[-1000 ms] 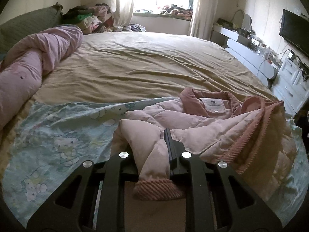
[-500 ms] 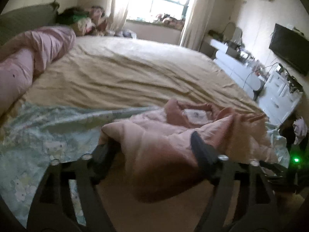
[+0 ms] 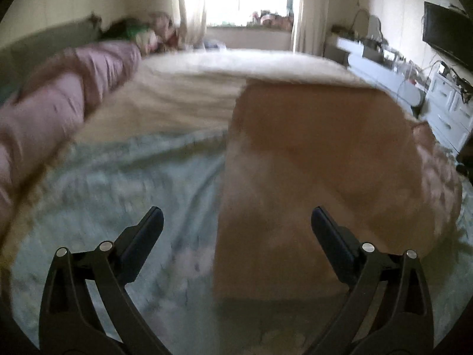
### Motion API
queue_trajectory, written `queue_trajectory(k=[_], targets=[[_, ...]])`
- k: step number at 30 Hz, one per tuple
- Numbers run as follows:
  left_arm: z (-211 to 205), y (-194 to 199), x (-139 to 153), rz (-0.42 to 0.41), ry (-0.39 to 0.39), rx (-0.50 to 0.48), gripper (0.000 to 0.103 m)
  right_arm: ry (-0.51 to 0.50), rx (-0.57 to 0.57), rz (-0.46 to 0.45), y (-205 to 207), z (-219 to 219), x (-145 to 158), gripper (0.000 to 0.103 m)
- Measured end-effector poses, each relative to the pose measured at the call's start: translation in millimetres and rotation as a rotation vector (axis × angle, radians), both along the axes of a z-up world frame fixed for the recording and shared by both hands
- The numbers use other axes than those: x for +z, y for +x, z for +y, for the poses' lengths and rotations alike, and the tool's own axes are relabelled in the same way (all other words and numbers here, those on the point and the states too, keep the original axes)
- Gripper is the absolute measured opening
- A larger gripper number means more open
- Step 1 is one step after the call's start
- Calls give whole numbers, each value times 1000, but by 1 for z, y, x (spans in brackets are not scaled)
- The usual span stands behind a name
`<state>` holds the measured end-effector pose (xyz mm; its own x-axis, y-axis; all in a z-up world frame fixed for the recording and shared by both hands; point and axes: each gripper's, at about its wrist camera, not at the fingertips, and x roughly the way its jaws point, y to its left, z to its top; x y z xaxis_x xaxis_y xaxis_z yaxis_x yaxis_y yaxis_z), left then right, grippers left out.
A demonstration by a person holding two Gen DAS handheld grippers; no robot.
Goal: Fold large clothes
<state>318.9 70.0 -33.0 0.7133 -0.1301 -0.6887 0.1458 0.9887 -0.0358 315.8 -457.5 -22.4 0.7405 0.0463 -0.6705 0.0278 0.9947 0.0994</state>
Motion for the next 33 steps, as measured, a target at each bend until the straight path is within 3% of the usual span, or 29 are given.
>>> queue_trajectory(k=[6, 8, 9, 10, 12, 15, 19, 26, 33], targets=[[3, 7, -42, 93, -94, -43, 93, 12, -17, 107, 18, -20, -34, 92], [-6, 6, -43, 74, -98, -76, 61, 71, 4, 118, 21, -19, -43, 45], [-15, 7, -41, 67, -67, -81, 30, 90, 2, 113, 21, -19, -43, 36], [-17, 9, -40, 66, -50, -75, 20, 105, -1, 85, 18, -17, -38, 24], [-26, 13, -26, 39, -40, -78, 10, 93, -20, 27, 15, -15, -26, 20], [-31, 27, 1, -36, -10, -61, 10, 107, -69, -55, 22, -16, -3, 18], [-33, 60, 14, -32, -3, -43, 10, 123, -122, -94, 47, -22, 11, 17], [-39, 101, -26, 90, 58, -1, 12, 74, -201, 1, 100, -18, -18, 17], [-36, 108, -52, 125, 50, 4, 14, 5, -217, 100, 126, -13, -57, 21]])
